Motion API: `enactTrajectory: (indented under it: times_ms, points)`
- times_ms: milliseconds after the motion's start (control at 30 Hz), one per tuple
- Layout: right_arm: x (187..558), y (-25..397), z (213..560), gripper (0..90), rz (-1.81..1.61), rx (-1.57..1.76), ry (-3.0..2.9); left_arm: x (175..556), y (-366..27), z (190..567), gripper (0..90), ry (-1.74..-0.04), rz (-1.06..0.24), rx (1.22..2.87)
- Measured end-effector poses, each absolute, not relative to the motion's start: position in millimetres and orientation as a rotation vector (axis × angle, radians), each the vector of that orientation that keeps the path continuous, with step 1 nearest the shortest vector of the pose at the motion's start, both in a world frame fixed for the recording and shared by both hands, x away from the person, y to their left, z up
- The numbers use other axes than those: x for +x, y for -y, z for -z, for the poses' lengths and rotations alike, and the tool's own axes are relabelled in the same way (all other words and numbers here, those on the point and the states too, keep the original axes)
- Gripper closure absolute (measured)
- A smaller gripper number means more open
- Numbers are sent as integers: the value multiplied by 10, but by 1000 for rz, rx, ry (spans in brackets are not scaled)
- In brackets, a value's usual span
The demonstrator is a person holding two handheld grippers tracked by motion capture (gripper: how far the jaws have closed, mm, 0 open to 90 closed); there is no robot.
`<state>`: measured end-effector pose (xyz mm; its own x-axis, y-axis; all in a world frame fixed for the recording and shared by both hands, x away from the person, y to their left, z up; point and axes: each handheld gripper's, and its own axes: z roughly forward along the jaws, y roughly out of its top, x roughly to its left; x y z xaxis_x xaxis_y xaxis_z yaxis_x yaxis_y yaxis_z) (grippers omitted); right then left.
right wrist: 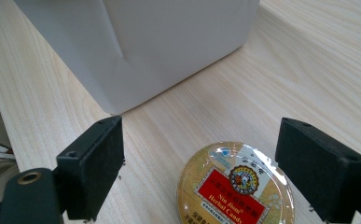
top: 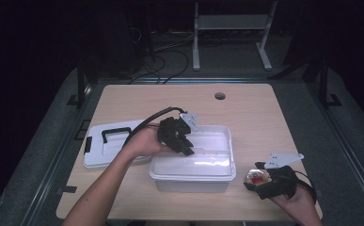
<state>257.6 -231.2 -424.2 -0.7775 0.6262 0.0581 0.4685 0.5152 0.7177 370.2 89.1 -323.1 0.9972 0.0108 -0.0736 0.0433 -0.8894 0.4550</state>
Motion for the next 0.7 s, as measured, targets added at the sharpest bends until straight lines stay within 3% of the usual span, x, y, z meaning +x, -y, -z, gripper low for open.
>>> enactTrajectory:
  times_ms: [267,467,700]
  points:
    - [2574,2327,4227,149,-1117,937,-2543,3736,-779,3240,780,-14,110,2707]
    - [2572,2331,4225,150,-1117,930,-2541,3724,-728,3241,877,12,94,2744]
    - [2566,2337,4218,150,-1117,935,-2539,3734,-698,3223,892,46,94,2775]
